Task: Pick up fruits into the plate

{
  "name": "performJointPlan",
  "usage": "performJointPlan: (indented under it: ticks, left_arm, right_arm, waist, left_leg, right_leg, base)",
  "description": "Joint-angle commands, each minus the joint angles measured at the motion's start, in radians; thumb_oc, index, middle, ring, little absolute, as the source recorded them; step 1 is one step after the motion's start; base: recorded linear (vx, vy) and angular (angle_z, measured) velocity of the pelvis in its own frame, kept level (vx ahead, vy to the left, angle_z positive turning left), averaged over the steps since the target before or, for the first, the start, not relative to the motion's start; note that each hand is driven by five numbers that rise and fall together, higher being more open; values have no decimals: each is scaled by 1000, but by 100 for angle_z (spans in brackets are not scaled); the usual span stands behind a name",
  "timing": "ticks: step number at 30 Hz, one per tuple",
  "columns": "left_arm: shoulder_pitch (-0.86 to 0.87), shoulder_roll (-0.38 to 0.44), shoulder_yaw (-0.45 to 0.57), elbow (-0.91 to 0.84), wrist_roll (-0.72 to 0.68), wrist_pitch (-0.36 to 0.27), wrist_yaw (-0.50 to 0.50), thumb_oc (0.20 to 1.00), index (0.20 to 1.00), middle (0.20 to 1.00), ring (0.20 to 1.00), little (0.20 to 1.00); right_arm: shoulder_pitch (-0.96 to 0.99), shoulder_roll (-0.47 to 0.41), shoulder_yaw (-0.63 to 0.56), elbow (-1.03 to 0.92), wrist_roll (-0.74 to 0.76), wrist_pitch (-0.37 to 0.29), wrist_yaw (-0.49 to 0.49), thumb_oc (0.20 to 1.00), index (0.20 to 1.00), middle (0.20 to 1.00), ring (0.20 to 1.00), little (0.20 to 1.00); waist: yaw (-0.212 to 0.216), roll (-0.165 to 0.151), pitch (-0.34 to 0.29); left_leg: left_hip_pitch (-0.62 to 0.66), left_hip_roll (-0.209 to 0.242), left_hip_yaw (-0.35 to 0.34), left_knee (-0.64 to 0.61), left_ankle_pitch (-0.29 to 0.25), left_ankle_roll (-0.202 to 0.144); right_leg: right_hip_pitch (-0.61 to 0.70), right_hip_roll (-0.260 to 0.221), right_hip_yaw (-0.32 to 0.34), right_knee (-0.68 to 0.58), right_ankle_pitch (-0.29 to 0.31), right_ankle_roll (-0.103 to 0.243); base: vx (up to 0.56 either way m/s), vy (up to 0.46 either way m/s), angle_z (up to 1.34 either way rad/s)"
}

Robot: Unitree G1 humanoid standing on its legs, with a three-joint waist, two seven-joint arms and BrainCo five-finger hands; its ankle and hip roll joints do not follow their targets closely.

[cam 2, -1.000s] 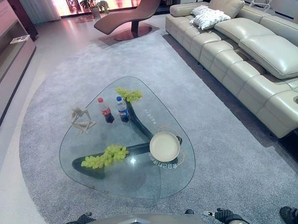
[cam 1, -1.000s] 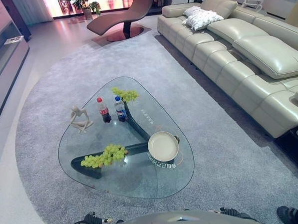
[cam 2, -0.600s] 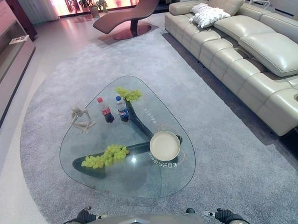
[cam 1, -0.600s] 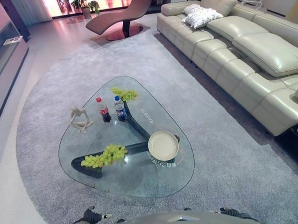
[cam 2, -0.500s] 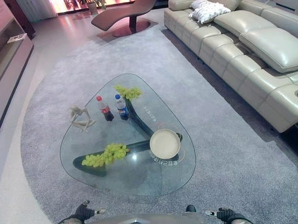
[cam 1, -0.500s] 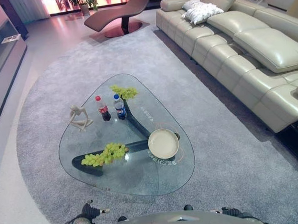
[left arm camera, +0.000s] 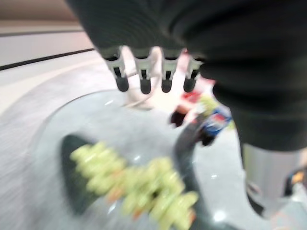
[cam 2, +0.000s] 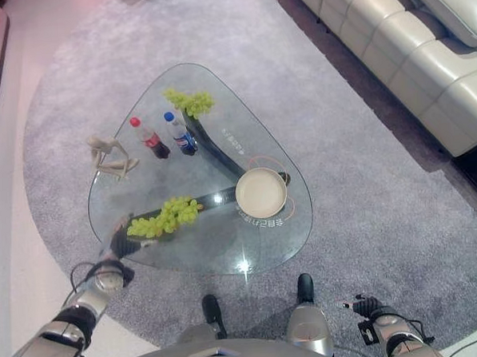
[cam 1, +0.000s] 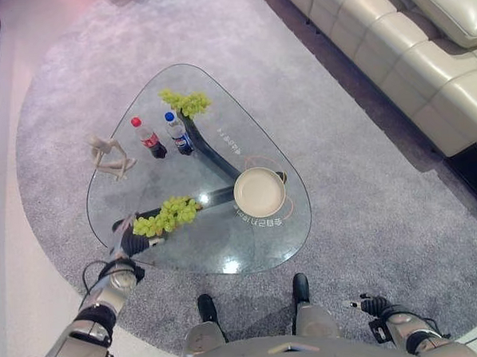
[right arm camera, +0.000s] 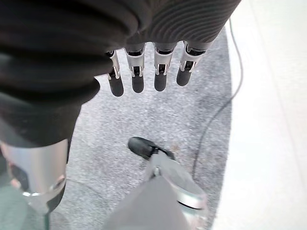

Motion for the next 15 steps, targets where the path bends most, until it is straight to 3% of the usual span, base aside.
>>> performJointPlan:
  ticks: [1,8,9,11,12,15]
  left_arm:
    - [-102,98,-29,-1,74,-26,81,1000,1000,1000,1000,1000]
    - [-256,189,-79,29,120,20,181,1000,1000,1000,1000,1000]
    - [-305,220,-93,55,174,81,226,1000,1000,1000,1000,1000]
    - [-351,240,-111,91,222,124,262,1000,1000,1000,1000,1000]
    - [-394,264,-128,128,317,165,277,1000,1000,1000,1000,1000]
    - [-422,279,-147,163,375,214,305,1000,1000,1000,1000,1000]
  right_arm:
    - [-63,-42,52,-19,60,-40,-19,1000,1000,1000,1000,1000]
    - [-106,-78,87,-45,83,-75,-25,1000,1000,1000,1000,1000]
    - [-113,-84,99,-56,85,-87,-27,1000,1000,1000,1000,1000]
    - [-126,-88,113,-64,100,-99,-27,1000,1000,1000,1000,1000]
    - [-138,-90,125,-73,113,-107,-29,1000,1000,1000,1000,1000]
    - [-145,-88,134,-97,136,-105,-41,1000,1000,1000,1000,1000]
  waist:
    - [-16,-29,72]
    - [-33,-45,165]
    - [-37,-55,185]
    - [-40,-69,204]
    - [-40,-84,221]
    - [-38,-101,238]
  left_leg:
    - [-111,-31,-54,85,-72,41]
    - [-236,-24,-51,160,-60,29]
    - [-270,-26,-51,175,-60,27]
    - [-306,-26,-52,192,-59,26]
    - [-341,-27,-54,212,-59,26]
    - [-378,-34,-66,231,-61,27]
  right_leg:
    - [-68,7,13,110,-85,0]
    - [-182,22,26,180,-93,-17]
    - [-217,28,26,192,-93,-21]
    - [-254,33,27,211,-93,-24]
    - [-288,37,21,230,-90,-25]
    - [-323,39,14,246,-86,-25]
  base:
    - [-211,11,-2]
    - [-118,4,-3]
    - [-98,-32,-2]
    - [-112,-68,1]
    - [-121,-119,5]
    - [-60,-79,4]
